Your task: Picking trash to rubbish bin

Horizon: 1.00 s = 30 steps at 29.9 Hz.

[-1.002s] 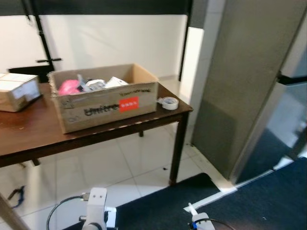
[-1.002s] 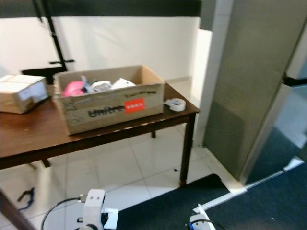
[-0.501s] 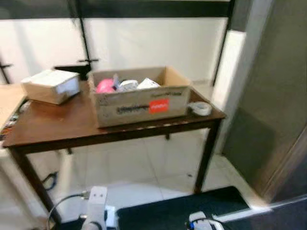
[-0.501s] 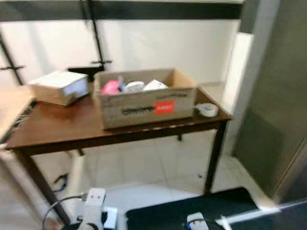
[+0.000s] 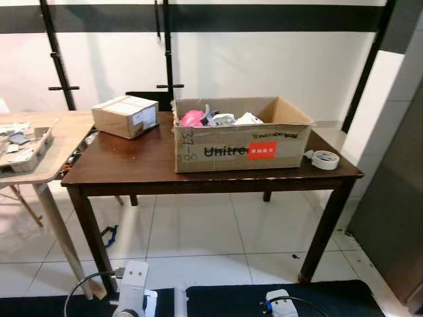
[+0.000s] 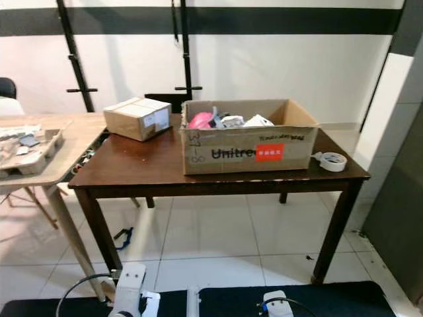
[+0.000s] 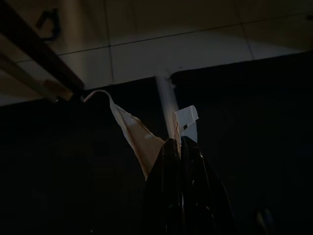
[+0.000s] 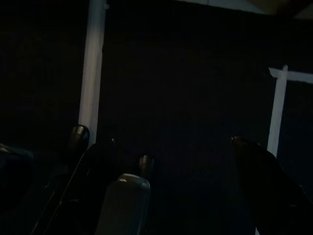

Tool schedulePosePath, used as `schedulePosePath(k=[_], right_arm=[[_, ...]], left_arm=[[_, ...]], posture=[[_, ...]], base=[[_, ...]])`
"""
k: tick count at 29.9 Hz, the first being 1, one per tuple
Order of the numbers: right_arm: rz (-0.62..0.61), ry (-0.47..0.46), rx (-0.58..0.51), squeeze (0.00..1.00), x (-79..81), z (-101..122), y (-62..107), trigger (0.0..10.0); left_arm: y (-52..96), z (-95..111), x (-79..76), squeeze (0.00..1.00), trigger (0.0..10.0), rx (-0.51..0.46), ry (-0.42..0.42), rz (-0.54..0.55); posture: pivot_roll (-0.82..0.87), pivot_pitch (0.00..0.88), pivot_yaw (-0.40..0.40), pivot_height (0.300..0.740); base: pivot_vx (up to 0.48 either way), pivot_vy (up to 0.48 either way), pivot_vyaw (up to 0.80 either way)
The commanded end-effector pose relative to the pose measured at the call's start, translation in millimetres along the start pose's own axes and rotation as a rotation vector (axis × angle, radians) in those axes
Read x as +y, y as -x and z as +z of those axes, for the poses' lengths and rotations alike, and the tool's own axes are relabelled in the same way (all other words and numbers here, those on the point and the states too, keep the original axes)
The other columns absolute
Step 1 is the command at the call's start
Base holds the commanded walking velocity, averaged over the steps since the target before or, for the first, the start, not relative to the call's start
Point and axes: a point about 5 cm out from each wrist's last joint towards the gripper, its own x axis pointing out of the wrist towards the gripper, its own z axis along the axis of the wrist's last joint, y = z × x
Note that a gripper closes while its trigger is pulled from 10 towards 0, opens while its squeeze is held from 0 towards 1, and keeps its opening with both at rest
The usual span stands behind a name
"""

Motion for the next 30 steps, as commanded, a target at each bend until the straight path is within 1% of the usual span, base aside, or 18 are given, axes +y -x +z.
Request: schedulePosePath(k=[1,8,30], right_arm=[[-0.006,-0.013,0.022,0.00,-0.5,-5.5,0.7,10.0],[-0.005,-0.017,0.020,0.00,2.5,-4.9,0.1,10.0],[-0.004,-0.026,0.020,0.00,3.4,-5.2,0.0,10.0]], left_arm=[[-0.6,-1.2,-1.5,0.00,10.0,0.019,0.007,-0.006],[-0.4,-1.5,-0.3,0.00,10.0,0.024,0.006,-0.009],[-0.7,-0.3,0.5,0.00,10.0,0.024,0.009,-0.018]], posture=[[-0.03,0.008,0.000,0.740],[-0.03,0.009,0.002,0.740],[-0.03,0.011,0.006,0.740]], base=[[0.360,0.000,0.00],[0.378,0.000,0.00],[0.350,0.000,0.00]])
